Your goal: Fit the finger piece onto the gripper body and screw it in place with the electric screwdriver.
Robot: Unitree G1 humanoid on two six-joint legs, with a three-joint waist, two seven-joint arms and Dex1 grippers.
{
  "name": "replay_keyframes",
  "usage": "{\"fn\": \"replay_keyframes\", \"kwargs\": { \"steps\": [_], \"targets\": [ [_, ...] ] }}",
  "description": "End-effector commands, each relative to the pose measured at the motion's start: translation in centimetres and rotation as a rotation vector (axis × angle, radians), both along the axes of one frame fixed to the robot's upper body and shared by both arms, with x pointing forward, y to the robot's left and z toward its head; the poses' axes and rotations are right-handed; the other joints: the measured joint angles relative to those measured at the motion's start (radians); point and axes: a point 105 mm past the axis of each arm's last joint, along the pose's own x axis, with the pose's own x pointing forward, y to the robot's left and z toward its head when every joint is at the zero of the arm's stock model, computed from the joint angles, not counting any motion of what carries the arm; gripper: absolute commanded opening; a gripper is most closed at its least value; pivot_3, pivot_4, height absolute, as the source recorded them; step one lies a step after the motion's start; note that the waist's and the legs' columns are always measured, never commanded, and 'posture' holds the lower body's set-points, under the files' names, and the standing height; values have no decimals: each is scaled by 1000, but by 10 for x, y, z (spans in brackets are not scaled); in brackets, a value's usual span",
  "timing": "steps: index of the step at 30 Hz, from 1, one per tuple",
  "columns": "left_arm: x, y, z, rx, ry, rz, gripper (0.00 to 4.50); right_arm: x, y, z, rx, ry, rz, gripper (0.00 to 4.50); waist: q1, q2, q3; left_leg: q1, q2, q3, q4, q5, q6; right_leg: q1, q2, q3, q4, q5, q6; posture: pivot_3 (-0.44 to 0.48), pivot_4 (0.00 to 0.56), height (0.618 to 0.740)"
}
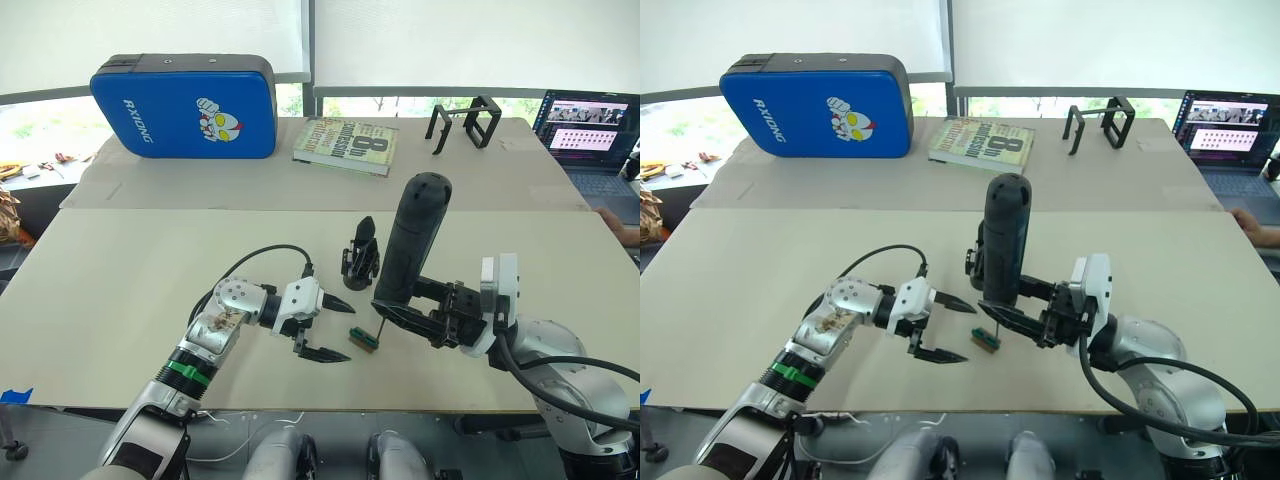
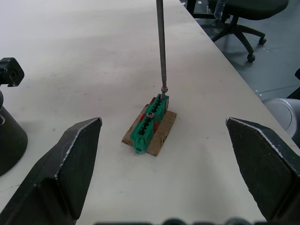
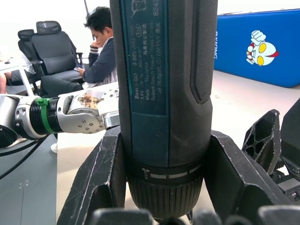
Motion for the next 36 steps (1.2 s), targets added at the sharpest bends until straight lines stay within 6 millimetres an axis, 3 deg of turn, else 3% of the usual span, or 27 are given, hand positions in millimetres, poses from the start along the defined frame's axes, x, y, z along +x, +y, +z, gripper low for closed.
{"fn": "replay_keyframes", "kwargs": {
  "steps": [1, 29, 36],
  "targets": [
    [1, -2, 8, -12, -33, -11, 4500, -4, 0, 17, 16, -81, 12, 1922, 0, 0, 0, 0, 0, 0, 0, 0, 0, 0, 0, 0, 0, 0, 0, 0, 150, 740],
    [3, -2, 9, -11, -39, -7, 4500, -5, 2, 24, 14, -89, 18, 1922, 0, 0, 0, 0, 0, 0, 0, 0, 0, 0, 0, 0, 0, 0, 0, 0, 150, 740],
    [5, 1, 14, -24, -17, 8, 4500, -5, 0, 35, 12, -85, 38, 1922, -1, 0, 0, 0, 0, 0, 0, 0, 0, 0, 0, 0, 0, 0, 0, 0, 150, 740]
  ]
}}
